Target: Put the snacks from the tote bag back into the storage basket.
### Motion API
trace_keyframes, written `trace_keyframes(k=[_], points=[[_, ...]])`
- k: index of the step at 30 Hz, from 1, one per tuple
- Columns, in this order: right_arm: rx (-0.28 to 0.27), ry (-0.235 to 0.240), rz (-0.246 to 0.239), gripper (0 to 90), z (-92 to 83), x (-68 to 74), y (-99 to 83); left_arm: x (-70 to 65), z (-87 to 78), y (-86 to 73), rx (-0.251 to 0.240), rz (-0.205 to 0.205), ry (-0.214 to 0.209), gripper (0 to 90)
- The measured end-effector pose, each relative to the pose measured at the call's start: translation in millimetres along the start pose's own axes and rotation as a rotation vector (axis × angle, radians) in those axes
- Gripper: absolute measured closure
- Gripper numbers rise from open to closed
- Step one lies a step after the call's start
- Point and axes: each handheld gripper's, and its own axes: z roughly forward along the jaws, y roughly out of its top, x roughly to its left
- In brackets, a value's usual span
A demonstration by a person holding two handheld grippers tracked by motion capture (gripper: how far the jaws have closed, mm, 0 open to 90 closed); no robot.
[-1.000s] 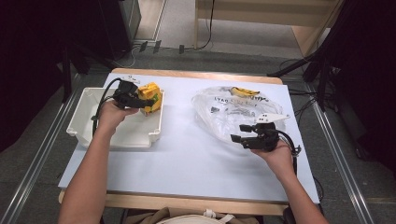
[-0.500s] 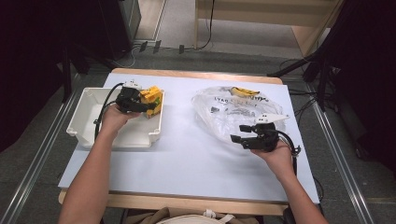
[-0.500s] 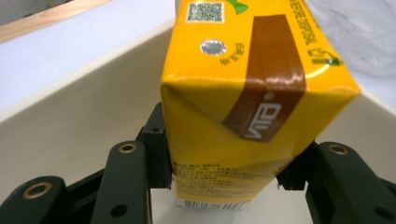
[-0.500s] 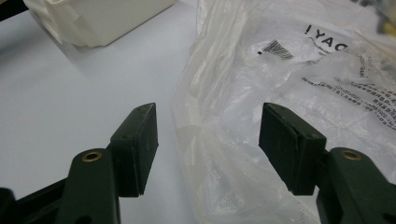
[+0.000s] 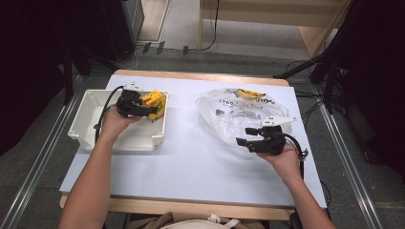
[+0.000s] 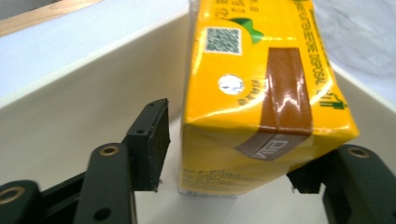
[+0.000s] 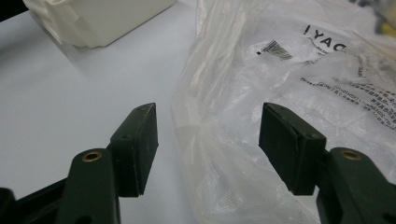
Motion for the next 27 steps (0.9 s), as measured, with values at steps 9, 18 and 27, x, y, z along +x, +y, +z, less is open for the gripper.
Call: trace_keyframes(k=[9,18,27], points=[[-0.001,0.0,0.006,38.4,-1.0,-0.2,0.3,2.0,-6.2,-2.9,0.033,-0.038,-0.015,36.0],[0.001,0.002,0.004,38.3,-0.7,0.2,0.4,-6.3,-16.3,-8.5,0.058,-0.024,-0.006,37.0],[-0.004,-0.001,0.001,38.3,-1.0,0.0,0.8,-10.9,-31.0,-13.1,0.018,-0.044,0.03,47.4]])
